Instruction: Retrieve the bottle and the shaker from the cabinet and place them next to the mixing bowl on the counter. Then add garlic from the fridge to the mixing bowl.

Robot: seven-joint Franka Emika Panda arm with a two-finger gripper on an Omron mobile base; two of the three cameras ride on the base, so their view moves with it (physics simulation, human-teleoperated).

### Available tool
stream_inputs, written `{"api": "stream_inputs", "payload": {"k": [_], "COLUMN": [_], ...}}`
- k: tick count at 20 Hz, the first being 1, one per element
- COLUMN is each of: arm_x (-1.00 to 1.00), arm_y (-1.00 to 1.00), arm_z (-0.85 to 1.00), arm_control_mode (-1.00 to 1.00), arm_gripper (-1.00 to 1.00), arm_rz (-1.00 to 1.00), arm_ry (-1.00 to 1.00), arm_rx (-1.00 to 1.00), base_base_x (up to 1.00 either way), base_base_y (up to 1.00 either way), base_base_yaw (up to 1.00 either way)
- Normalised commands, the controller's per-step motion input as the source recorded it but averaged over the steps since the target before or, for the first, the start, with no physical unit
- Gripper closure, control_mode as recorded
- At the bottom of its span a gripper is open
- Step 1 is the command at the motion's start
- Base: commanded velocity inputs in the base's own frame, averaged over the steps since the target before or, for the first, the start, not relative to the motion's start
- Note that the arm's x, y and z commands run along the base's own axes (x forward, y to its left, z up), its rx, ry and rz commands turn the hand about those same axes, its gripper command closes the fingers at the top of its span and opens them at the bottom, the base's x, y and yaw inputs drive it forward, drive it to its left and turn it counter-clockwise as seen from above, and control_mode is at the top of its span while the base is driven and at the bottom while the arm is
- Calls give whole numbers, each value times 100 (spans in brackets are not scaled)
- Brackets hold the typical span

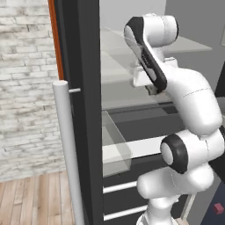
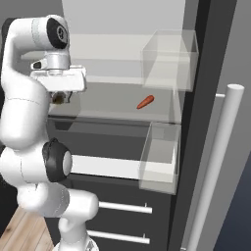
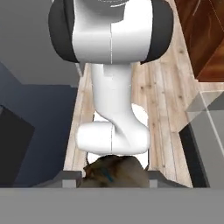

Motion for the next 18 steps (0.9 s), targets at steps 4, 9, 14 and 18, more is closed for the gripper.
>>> {"api": "stream_inputs", "payload": {"k": [4,9,14,18], "arm_x": [-66,-39,-6,0], "arm_y": [-13,0,-10,-12], "arm_z": [0,-1,-20,-14], "arm_control_mode": [-100,-100,-100,-100], "arm_gripper": [100,100,100,100], "arm_rz": [-4,-6,-11,-5], "arm_ry": [-51,-40,-23,0], "arm_rx": [0,0,1,0], "base_base_x": [0,0,0,0], "base_base_y": [0,0,0,0], "base_base_yaw": [0,0,0,0]}}
